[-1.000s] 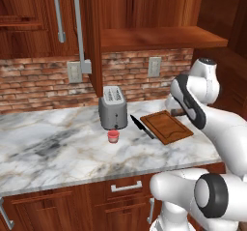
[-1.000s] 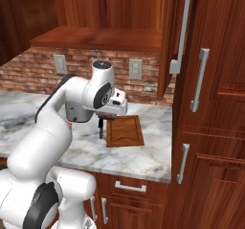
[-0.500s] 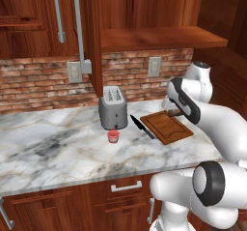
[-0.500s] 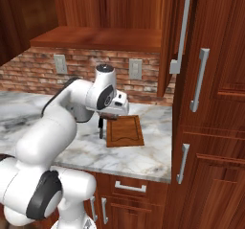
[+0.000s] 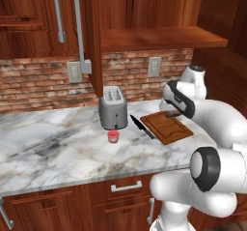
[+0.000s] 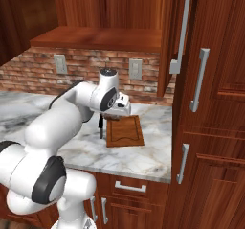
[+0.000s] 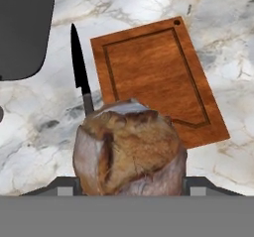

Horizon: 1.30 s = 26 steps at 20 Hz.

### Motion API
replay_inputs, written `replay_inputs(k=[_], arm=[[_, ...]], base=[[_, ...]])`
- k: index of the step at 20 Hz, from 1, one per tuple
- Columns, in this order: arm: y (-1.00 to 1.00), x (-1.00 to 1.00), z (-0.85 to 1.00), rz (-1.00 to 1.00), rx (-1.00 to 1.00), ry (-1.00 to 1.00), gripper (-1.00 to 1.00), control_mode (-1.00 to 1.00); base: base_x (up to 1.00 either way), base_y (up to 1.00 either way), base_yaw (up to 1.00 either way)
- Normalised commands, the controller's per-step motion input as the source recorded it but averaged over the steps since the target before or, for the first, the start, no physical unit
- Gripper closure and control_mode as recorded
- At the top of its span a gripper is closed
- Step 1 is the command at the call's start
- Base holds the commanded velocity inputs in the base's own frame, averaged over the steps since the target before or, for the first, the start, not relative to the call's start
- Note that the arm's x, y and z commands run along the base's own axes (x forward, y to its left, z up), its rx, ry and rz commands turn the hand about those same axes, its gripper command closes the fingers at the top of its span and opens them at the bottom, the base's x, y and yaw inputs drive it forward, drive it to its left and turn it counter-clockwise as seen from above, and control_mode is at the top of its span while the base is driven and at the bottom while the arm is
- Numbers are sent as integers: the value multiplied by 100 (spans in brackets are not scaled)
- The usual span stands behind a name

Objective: Pick the bread, place it on the cutting board, pick the jam, place it on the counter, and close the cabinet.

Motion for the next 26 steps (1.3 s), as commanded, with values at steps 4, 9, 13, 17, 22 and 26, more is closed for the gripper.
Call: replay_inputs(k=[4, 9, 13, 17, 22, 26], arm=[[-5, 28, -24, 0, 0, 0, 100, -100], [-5, 26, -28, 0, 0, 0, 100, -100], [-5, 22, -34, 0, 0, 0, 100, -100], [-5, 23, -33, 0, 0, 0, 100, -100], [-5, 23, -31, 0, 0, 0, 100, -100], [-7, 24, -24, 0, 0, 0, 100, -100]], base=[[0, 0, 0], [0, 0, 0], [0, 0, 0], [0, 0, 0], [0, 0, 0], [0, 0, 0]])
